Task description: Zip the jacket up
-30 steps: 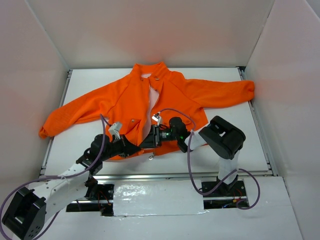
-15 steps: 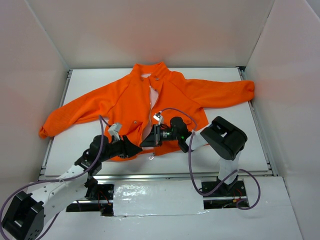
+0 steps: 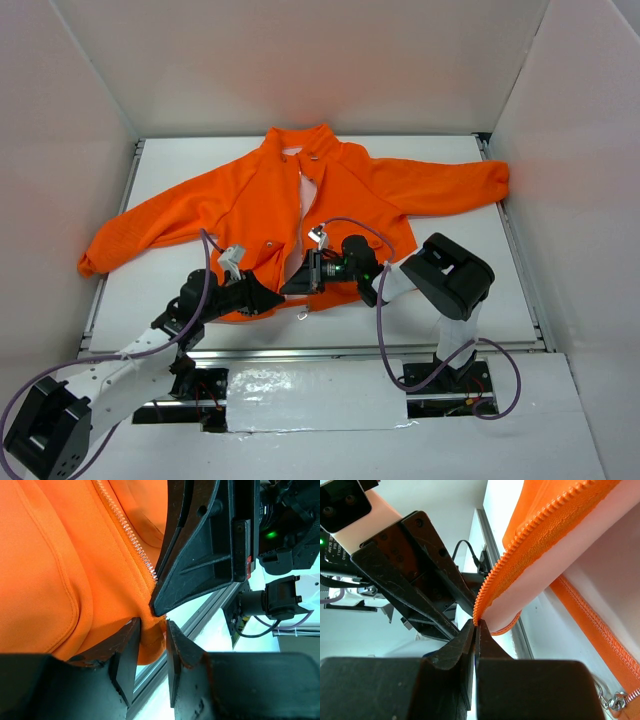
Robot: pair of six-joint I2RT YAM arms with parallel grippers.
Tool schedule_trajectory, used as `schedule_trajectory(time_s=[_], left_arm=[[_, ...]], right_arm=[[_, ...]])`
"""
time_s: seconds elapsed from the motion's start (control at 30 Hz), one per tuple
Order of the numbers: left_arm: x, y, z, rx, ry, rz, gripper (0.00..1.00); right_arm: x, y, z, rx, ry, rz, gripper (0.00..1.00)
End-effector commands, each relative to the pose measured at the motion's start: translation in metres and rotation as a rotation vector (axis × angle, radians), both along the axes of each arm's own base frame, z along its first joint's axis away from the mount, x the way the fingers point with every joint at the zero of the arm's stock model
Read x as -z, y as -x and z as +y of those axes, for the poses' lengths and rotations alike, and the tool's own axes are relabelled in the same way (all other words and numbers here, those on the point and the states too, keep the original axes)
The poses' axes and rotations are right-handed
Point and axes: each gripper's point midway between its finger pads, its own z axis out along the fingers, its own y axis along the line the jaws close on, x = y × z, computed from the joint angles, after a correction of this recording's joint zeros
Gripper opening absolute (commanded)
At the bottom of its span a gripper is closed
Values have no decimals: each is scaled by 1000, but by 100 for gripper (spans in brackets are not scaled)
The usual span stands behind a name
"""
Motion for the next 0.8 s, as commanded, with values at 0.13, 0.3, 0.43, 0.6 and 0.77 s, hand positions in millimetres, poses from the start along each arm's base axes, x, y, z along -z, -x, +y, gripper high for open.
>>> schedule_trajectory(time_s=[0.13,0.3,0.43,0.6,0.77], left_arm=[[-5,5,-6,39,35,-22,33],[-6,5,-5,35,37,-22,29],[-6,5,-4,32,37,-25,7],[-7,6,-5,41,37,-25,13],[-6,8,-6,48,49,-24,29]], right_arm=[[-13,3,3,-15,-48,-59,0],[-11,2,3,-18,-45,-64,0],[-13,4,4,-33,-56,-83,0],[-8,4,4,-56,-41,-89,0],[-11,8,5,-84,-67,-92,1]])
